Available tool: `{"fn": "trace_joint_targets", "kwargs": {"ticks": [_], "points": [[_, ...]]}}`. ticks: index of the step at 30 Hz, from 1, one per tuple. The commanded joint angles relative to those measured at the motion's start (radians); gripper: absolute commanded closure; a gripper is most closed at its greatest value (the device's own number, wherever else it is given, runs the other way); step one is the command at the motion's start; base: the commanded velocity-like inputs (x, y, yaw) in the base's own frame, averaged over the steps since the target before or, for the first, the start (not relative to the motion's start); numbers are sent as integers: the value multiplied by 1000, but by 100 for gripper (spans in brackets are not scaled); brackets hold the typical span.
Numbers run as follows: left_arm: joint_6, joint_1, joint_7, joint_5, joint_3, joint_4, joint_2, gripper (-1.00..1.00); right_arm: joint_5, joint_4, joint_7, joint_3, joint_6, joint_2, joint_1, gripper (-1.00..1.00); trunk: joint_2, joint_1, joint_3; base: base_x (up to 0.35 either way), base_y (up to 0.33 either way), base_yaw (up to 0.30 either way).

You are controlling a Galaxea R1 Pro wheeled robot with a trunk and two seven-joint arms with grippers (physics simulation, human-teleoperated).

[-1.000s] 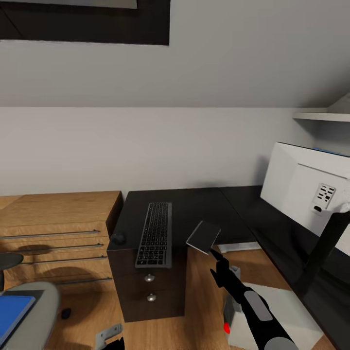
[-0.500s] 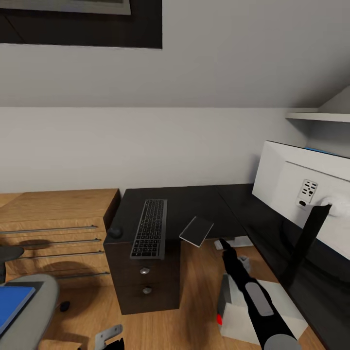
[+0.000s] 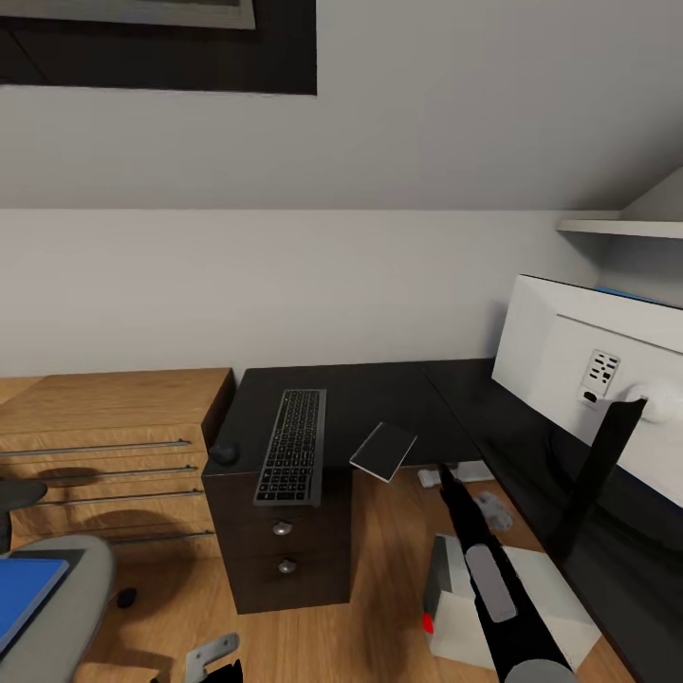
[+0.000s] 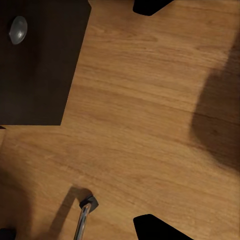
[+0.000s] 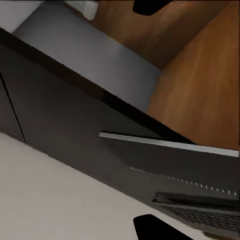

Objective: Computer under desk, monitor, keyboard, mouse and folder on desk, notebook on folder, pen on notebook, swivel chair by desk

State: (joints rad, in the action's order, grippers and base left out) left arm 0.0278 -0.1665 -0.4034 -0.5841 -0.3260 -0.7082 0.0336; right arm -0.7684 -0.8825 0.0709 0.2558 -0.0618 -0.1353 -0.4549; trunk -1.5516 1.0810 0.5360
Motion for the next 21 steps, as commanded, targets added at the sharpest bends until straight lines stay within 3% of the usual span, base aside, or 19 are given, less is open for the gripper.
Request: {"fn": "trace_joint_targets", "kwargs": {"ticks": [1, 2, 3, 6, 7, 8, 9, 13, 21], "points": [[3, -1, -9, -5, -7, -2, 2, -100, 24, -17, -10, 2, -17, -8, 9, -100, -1, 0, 1, 0, 0, 0], [3, -1, -9, -5, -7, -2, 2, -100, 123, -68, -67, -5, -50, -25, 36, -100, -1, 0, 1, 0, 0, 0], [3, -1, -9, -5, -7, -2, 2, -100, 186, -102, -112, -17, -61, -32, 52, -100, -1, 0, 1, 0, 0, 0], [3, -1, -9, -5, -7, -2, 2, -100, 273, -143, -192, -52, -71, -39, 73, -100, -1, 0, 1, 0, 0, 0], [3, 0, -9, -5, -7, -2, 2, -100, 323, -164, -250, -87, -75, -39, 85, -100, -1, 0, 1, 0, 0, 0], [3, -1, -9, -5, -7, -2, 2, -100, 396, -198, -374, -165, -79, -39, 101, -100, -1, 0, 1, 0, 0, 0], [3, -1, -9, -5, -7, -2, 2, -100, 417, -212, -435, -200, -80, -39, 108, -100, -1, 0, 1, 0, 0, 0], [3, -1, -10, -5, -7, -2, 2, -100, 442, -241, -554, -264, -82, -39, 124, -100, -1, 0, 1, 0, 0, 0], [3, -1, -10, -5, -7, -2, 2, -100, 454, -282, -619, -343, -82, -39, 135, -100, -1, 0, 1, 0, 0, 0]]}}
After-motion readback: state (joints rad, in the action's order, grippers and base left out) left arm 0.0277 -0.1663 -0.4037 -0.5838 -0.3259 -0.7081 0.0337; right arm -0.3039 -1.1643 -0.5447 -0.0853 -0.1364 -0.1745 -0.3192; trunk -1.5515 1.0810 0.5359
